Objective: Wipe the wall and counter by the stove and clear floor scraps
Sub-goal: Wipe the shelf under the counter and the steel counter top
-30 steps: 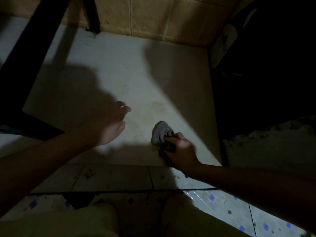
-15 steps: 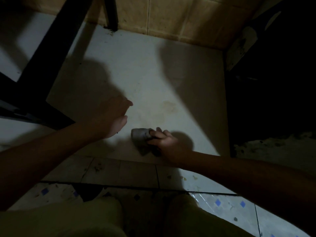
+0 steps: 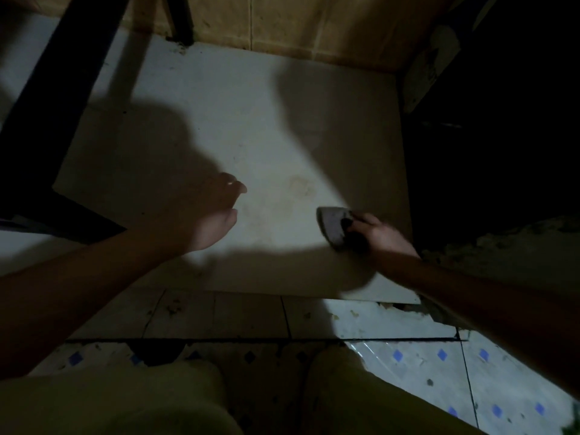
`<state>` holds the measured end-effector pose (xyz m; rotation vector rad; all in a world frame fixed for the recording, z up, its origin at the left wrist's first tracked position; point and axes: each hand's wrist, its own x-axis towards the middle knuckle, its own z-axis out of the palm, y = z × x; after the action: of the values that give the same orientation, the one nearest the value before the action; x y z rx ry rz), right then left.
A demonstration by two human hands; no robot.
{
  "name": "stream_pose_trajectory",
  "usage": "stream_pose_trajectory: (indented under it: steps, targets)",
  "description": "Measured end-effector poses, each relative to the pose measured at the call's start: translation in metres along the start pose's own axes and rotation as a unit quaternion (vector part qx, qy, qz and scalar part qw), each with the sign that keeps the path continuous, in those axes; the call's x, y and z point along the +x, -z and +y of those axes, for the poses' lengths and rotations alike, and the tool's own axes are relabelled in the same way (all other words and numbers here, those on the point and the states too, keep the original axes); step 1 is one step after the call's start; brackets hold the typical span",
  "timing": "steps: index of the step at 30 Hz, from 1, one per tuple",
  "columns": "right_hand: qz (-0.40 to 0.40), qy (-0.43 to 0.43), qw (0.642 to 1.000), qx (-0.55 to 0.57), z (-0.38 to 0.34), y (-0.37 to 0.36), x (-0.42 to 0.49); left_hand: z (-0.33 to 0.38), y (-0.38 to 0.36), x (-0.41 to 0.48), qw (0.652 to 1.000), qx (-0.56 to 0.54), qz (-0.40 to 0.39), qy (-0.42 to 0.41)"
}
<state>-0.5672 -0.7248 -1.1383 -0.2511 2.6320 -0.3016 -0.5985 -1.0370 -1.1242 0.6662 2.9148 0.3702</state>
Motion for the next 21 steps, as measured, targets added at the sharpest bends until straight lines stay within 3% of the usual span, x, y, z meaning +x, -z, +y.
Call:
stream_pose_trajectory:
  steps: [9,16,21]
  targets:
    - [0.107,-0.234,0.960,0.114,-0.003,-0.032,-0.012,-0.005,-0.005,0.006,0.999,0.030,-0.007,-0.027]
    - [0.157,-0.129,0.969,0.143,-0.035,-0.056,-0.022,0.000,-0.004,-0.001,0.999,0.018,0.001,-0.028]
    - [0.129,-0.045,0.983,0.127,-0.059,-0.058,-0.016,-0.005,-0.003,-0.014,1.000,-0.009,0.010,-0.009]
